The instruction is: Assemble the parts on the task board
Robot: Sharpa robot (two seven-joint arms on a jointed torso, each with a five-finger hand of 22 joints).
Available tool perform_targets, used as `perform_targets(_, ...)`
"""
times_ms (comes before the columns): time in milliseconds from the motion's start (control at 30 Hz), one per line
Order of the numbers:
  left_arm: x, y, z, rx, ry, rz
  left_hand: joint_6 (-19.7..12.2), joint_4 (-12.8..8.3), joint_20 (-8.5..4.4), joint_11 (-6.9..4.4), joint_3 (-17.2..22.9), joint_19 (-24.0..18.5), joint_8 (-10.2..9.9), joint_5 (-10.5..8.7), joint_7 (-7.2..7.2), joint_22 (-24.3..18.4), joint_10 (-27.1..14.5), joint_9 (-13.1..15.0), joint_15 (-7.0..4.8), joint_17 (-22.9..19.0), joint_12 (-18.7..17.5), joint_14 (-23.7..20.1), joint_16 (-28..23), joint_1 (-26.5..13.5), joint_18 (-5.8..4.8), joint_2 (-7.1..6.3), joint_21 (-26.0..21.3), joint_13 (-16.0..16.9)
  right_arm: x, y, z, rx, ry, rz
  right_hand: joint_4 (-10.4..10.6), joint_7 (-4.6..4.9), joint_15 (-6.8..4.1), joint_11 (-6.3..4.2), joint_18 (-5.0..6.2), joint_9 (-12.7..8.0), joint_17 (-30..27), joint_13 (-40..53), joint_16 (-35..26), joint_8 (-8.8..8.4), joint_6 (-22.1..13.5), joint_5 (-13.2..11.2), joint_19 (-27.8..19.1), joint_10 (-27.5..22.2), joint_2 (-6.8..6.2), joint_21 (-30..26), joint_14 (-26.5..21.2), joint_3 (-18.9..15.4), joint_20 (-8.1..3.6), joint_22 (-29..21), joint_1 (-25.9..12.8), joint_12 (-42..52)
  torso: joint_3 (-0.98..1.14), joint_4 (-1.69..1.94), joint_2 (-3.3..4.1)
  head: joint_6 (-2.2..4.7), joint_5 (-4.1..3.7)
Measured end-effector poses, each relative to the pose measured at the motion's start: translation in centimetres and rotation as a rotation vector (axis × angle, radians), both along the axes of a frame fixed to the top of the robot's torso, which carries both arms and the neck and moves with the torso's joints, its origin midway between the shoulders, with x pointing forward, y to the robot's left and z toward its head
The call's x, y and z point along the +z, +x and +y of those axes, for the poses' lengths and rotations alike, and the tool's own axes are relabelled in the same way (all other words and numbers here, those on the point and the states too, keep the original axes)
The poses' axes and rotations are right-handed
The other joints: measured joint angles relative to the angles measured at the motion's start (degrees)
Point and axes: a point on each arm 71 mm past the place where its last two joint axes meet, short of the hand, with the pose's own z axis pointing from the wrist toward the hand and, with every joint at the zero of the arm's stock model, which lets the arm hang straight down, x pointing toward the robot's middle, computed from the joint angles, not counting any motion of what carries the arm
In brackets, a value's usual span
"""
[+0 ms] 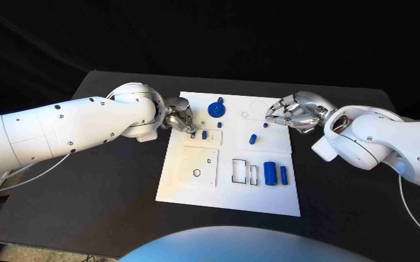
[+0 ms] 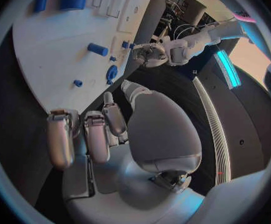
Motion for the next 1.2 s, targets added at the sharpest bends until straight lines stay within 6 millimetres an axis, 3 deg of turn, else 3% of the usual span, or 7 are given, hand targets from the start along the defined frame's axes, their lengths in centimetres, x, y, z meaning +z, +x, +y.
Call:
perform_targets(500, -0.58, 0.04, -0.15, 0.021, 0.020, 0.017, 0.4, 0.1, 0.00, -0.11, 0.1, 0.0, -0.2, 0.00, 0.02, 0.1, 0.1, -0.2, 0.00, 0.0, 0.0, 0.0, 0.0, -0.3, 0.00, -0.31, 0.0, 0.3, 0.09, 0.00, -0.01, 0.002, 0.008, -0.010, 0.4, -0.01, 0.00, -0.21, 0.91, 0.0, 0.0, -2.6, -1.9, 0.89, -0.4, 0.0, 0.0, -2.5, 0.00, -5.1, 0.0, -0.4, 0.00, 0.0, 0.0, -1.9, -0.02, 0.00, 0.00, -0.16, -0.12)
perform_targets(567, -0.60, 0.04, -0.15, 0.023, 0.022, 0.018, 0.4, -1.6, 0.00, -0.21, 1.9, 0.0, -0.3, -0.07, 0.02, 0.1, 0.2, -0.3, 0.00, 0.0, 0.0, 0.0, 0.0, -0.6, 0.00, -0.59, 0.0, 0.3, 0.11, 0.00, -0.01, 0.002, 0.010, -0.013, 0.4, 0.14, 0.00, -0.20, 1.04, 0.0, 0.0, -2.9, -2.1, 0.89, -1.0, 0.0, 0.0, -2.6, 0.00, -5.5, 0.0, -0.4, 0.00, 0.0, 0.0, -2.4, -0.02, 0.00, -0.01, -0.18, -0.12)
perform_targets(700, -0.63, 0.03, -0.12, 0.026, 0.025, 0.020, 0.5, -1.6, 0.00, -0.21, 1.9, 0.0, -0.3, -0.08, 0.09, 0.1, 0.2, -0.3, 0.00, 0.0, 0.0, 0.0, 0.0, -0.6, 0.00, -0.59, 0.0, 0.3, 0.17, 0.03, -0.01, 0.001, 0.015, -0.020, 0.6, 0.17, -0.02, -0.08, 1.99, -0.2, 0.0, -5.4, -3.7, 0.89, -1.6, 0.0, -1.1, -5.2, -0.01, -9.0, 0.0, -0.4, -0.42, -0.4, 0.0, -4.5, -0.02, 0.00, -0.02, -0.21, -0.08)
perform_targets(800, -0.64, 0.02, -0.12, 0.026, 0.027, 0.023, 0.5, -1.6, 0.00, -0.21, 1.9, 0.0, -0.3, -0.01, 0.09, 0.1, 0.2, -0.3, 0.00, 0.0, 0.0, 0.0, 0.0, -0.6, 0.00, -0.59, 0.0, 0.3, 0.22, 0.06, -0.03, -0.001, 0.020, -0.027, 1.0, 0.08, -0.24, -0.24, 4.39, -0.4, -1.8, -13.6, -8.2, 0.89, -2.2, 0.0, -5.3, -12.1, -0.02, -18.9, -0.2, -0.2, -0.56, -8.8, 0.8, -11.5, -0.02, 0.00, -0.02, -0.26, -0.06)
perform_targets(900, -0.66, -0.02, -0.12, 0.024, 0.029, 0.028, 0.5, -1.6, 0.00, -0.20, 1.9, 0.0, -0.3, 0.16, 0.10, 0.1, 0.2, -0.3, 0.00, 0.0, 0.0, 0.0, 0.0, -0.6, 0.00, -0.58, 0.0, 0.3, 0.28, 0.10, -0.04, -0.004, 0.028, -0.035, 1.5, 0.18, -0.73, -0.16, 7.61, -0.6, -12.2, -25.2, -17.1, 1.33, -2.7, 0.3, -10.9, -20.1, -0.43, -34.8, -3.5, -0.1, -0.65, -22.6, 1.6, -21.6, -0.02, 0.01, -0.02, -0.30, -0.04)
perform_targets(967, -0.69, -0.04, -0.10, 0.024, 0.032, 0.032, 0.5, -1.6, 0.00, -0.20, 1.9, 0.0, -0.4, 0.16, 0.10, 0.1, 0.2, -0.2, 0.00, 0.0, 0.1, 0.0, 0.0, -0.6, 0.00, -0.58, 0.0, 0.3, 0.33, 0.13, -0.03, -0.007, 0.035, -0.041, 1.9, 0.20, -0.58, 0.08, 8.93, -0.8, -20.6, -30.2, -25.0, 1.33, -2.9, 0.3, -14.1, -21.4, -0.69, -46.1, -7.3, 0.3, -0.56, -32.1, 1.9, -26.2, -0.02, 0.01, -0.02, -0.32, -0.03)
perform_targets(1200, -0.72, -0.07, -0.06, 0.023, 0.036, 0.039, 0.5, -1.6, 0.00, -0.20, 1.9, 0.0, -0.5, 0.16, 0.10, 0.2, 0.2, -0.2, 0.00, 0.0, 0.2, 0.0, 0.0, -0.6, 0.00, -0.57, 0.0, 0.4, 0.45, 0.25, -0.13, -0.018, 0.053, -0.056, 1.9, 0.31, -0.34, 0.00, 8.93, -1.1, -28.0, -35.0, -33.3, 1.60, -3.2, 0.3, -14.4, -21.7, -0.69, -52.6, -10.2, 0.3, -0.43, -37.7, 1.9, -29.2, -0.02, 0.02, -0.02, -0.48, -0.01)
